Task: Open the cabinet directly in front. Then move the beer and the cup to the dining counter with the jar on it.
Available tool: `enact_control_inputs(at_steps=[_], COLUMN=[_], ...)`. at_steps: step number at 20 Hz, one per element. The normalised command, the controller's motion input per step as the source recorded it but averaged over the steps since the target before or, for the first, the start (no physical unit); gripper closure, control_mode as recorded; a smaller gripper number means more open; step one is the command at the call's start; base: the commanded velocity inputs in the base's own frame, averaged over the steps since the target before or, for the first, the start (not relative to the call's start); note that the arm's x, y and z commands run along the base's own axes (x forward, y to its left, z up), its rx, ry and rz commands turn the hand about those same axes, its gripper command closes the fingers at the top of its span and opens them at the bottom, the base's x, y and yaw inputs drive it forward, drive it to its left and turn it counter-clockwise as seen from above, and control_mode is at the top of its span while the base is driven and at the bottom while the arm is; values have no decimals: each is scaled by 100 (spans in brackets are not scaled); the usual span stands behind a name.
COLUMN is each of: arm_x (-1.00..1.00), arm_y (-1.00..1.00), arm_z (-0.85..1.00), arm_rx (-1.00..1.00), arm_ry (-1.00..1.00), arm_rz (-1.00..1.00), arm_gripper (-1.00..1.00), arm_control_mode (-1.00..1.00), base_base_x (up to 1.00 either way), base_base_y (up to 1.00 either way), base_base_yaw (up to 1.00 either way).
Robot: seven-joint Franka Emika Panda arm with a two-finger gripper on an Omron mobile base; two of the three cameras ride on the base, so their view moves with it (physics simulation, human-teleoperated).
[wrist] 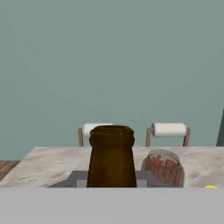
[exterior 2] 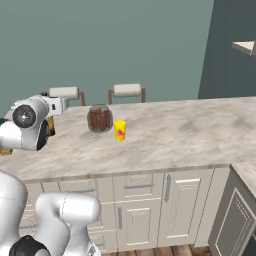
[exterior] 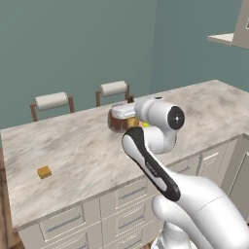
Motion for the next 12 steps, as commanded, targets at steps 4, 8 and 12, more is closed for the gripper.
enact_control_inputs(at_steps=[4,8,12], arm_x=[41,11,0], arm_y=[0,0,0], arm_z=[-50,-32,0], arm_rx=[0,1,0], arm_ry=[-12,-11,0], arm_rz=[-1,0,0], arm_gripper=[100,100,100], arm_control_mode=[-100,-100,-100], base_base_x=[0,0,0], base_base_y=[0,0,0], base_base_yaw=[0,0,0])
